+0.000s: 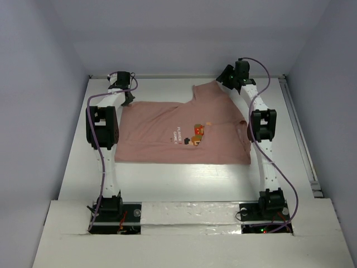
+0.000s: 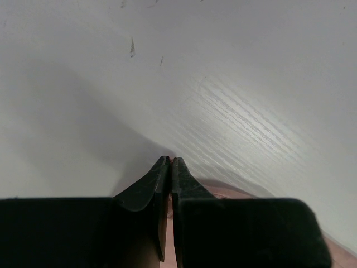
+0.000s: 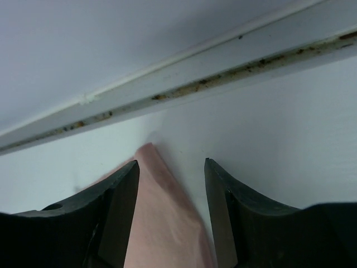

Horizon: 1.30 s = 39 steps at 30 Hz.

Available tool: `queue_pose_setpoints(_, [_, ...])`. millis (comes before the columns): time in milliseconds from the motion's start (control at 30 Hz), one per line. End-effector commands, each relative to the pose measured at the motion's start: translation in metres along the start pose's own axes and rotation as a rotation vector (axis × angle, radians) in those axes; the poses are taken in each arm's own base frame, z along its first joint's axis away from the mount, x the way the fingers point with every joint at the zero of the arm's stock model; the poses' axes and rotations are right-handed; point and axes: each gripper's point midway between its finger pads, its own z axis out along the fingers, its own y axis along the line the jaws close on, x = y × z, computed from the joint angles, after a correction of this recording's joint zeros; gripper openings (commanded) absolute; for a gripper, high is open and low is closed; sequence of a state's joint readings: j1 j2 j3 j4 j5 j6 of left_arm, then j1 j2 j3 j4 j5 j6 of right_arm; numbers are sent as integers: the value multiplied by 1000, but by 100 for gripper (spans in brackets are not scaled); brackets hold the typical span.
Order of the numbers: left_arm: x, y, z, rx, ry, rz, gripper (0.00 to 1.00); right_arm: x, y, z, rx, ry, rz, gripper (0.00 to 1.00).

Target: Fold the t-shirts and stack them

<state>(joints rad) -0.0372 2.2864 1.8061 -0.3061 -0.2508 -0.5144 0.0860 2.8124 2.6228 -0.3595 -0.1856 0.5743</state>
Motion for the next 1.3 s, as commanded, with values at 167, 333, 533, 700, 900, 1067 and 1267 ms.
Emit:
queue_pose_setpoints(167, [-20,-3,-11,10,-39,-12,0,30,13,21,-120,59,102,49])
queue_pose_setpoints(333, [-16,-2,-10,6,-31,-11,0,31,12,23,-122,58,106,48])
queue_pose_setpoints(533, [-13,-1,-9,8,-25,-16,0,22,13,22,-134,39,140,26])
queue_pose_setpoints(700, [-11,0,-10,9,-20,-16,0,7,9,15,-134,16,153,7])
queue_pose_setpoints(900, [-31,-9,-31,52,-59,-25,0,-71,59,-46,-259,-110,112,0])
queue_pose_setpoints(1067, [-42,-7,-50,68,-91,-14,0,-72,44,-89,-195,-71,69,0])
queue_pose_setpoints(1267, [-60,9,-65,61,-129,-36,0,-58,31,-141,-130,-41,17,0])
